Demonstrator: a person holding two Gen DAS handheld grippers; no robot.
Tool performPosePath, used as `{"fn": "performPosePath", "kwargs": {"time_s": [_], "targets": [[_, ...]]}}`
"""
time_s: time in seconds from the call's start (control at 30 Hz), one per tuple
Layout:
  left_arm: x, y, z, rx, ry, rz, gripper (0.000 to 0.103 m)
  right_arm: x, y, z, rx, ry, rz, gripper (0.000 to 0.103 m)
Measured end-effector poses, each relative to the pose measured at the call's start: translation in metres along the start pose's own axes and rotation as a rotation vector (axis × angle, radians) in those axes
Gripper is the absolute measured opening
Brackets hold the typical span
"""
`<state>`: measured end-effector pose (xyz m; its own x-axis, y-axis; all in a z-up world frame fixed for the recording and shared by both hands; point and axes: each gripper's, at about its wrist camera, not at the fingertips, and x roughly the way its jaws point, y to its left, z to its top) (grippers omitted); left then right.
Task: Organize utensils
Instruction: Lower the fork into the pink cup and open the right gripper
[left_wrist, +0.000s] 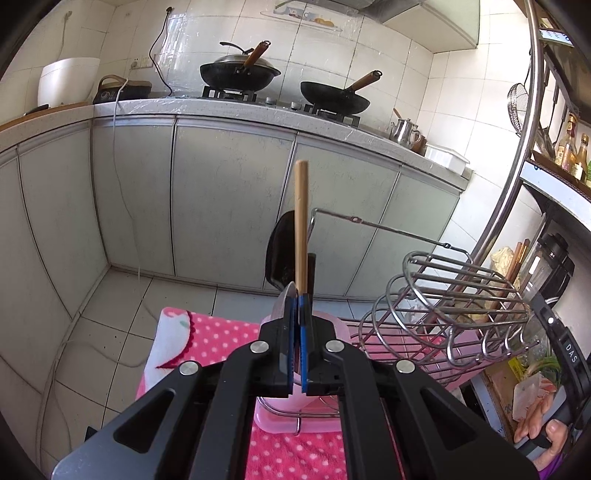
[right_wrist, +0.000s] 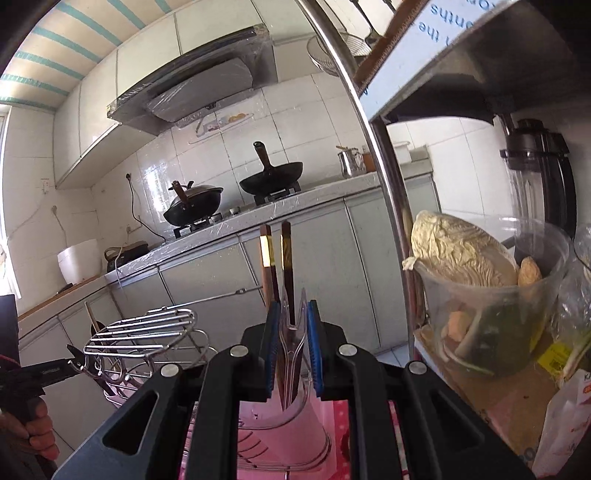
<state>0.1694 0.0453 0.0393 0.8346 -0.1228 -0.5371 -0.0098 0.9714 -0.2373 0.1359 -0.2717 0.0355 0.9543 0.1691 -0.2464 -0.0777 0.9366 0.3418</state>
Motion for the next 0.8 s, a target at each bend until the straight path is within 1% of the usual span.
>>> {"fn": "performPosePath", "kwargs": {"time_s": [0.1, 0.2, 0.3, 0.47, 0.5, 0.63, 0.73, 0.8], "targets": [[0.005, 0.003, 0.0, -0.014, 0.012, 0.0, 0.002, 0.008, -0.006, -0.005, 0.026, 0.035, 0.015, 0.014], [0.009, 0.009, 0.001, -0.031, 0.024, -0.004, 0.002, 0.011, -0.004, -0.004, 0.007, 0.035, 0.01, 0.014], [0.012, 0.012, 0.003, -0.051, 0.034, -0.013, 0.002, 0.018, -0.004, 0.002, -0.007, 0.056, 0.017, 0.014], [0.011, 0.014, 0.007, -0.065, 0.028, -0.015, 0.002, 0.022, 0.004, 0.02, -0.057, 0.047, 0.032, 0.014], [0.012, 0.014, 0.008, -0.067, 0.03, -0.016, 0.002, 0.023, 0.004, 0.022, -0.062, 0.056, 0.035, 0.014], [0.018, 0.013, 0.004, -0.07, 0.049, -0.017, 0.002, 0.027, 0.006, 0.013, -0.062, 0.103, 0.038, 0.014], [0.021, 0.011, 0.001, -0.064, 0.062, -0.017, 0.002, 0.025, 0.003, 0.004, -0.052, 0.115, 0.03, 0.014], [0.022, 0.009, 0.0, -0.052, 0.064, -0.011, 0.002, 0.029, -0.001, -0.001, -0.031, 0.15, 0.032, 0.014]]}}
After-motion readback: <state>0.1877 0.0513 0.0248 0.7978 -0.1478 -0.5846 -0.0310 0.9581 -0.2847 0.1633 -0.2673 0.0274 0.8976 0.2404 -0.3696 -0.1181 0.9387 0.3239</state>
